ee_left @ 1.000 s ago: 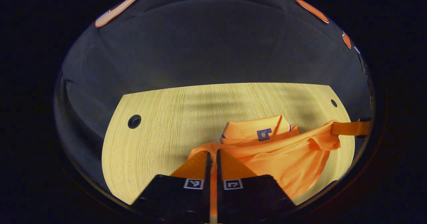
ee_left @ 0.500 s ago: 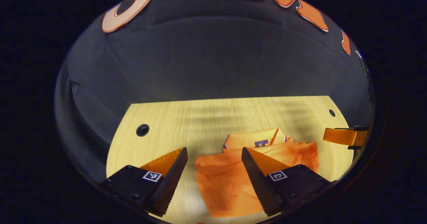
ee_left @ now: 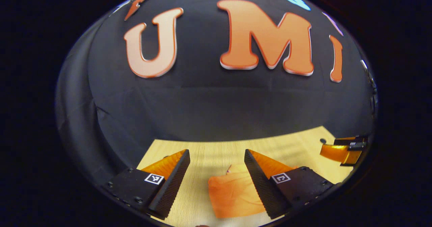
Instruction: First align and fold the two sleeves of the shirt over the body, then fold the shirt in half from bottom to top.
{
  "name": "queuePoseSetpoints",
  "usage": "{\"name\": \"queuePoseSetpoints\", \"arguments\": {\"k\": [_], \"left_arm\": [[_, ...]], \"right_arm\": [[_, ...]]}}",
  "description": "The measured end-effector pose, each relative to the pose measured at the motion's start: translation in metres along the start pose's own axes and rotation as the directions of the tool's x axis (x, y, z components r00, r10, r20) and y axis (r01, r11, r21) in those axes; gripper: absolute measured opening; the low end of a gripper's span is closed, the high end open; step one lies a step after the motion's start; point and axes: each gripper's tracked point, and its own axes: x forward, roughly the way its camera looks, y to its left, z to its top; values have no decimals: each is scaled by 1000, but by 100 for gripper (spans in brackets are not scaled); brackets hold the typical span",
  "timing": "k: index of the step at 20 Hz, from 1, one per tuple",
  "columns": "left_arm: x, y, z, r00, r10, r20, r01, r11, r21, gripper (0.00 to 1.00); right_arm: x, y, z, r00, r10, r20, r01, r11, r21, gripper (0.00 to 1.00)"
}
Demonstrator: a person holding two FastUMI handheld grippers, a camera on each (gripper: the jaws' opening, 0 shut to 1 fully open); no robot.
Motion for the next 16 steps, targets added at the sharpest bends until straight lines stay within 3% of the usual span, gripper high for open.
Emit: {"name": "queuePoseSetpoints", "arguments": {"k": [3,6,11,16], "left_arm": [[-47,-4,36,991,-15,136,18,1000,-21,100],[-74,-10,48,980,-25,196,28,999,-17,99],[-111,-11,42,974,2,227,5,1000,-29,99],[-128,-6,30,977,15,211,3,996,-85,99]], "right_arm": [[-49,14,22,991,52,125,-50,999,-17,98],[-89,15,32,976,47,214,-32,997,-70,98],[-151,16,35,948,97,304,-82,995,-61,98],[-173,-4,21,938,34,344,-26,999,-28,98]]}}
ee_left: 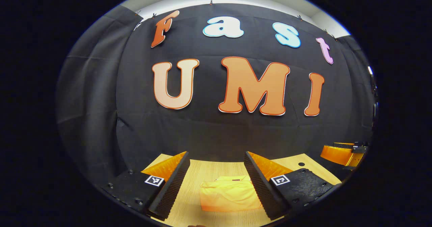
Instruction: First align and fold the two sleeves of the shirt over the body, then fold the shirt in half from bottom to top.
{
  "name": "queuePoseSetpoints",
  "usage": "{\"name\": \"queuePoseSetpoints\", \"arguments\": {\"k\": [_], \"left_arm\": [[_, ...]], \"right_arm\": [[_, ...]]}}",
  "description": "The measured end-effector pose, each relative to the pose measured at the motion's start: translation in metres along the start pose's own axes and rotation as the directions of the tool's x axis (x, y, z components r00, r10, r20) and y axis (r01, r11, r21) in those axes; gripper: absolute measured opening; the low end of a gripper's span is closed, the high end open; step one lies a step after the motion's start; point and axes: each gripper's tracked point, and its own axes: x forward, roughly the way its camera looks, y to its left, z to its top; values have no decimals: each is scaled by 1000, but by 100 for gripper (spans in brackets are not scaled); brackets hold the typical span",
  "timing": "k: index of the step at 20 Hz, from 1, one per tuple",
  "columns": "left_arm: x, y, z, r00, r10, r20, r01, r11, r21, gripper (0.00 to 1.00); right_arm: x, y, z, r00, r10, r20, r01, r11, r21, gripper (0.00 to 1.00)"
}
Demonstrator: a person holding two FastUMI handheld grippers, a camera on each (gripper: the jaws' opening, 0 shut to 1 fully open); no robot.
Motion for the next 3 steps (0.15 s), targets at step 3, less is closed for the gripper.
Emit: {"name": "queuePoseSetpoints", "arguments": {"k": [3], "left_arm": [[-11,12,8,1000,-23,7,23,1000,18,99]], "right_arm": [[-10,-7,1,997,-73,24,73,997,15,98]]}}
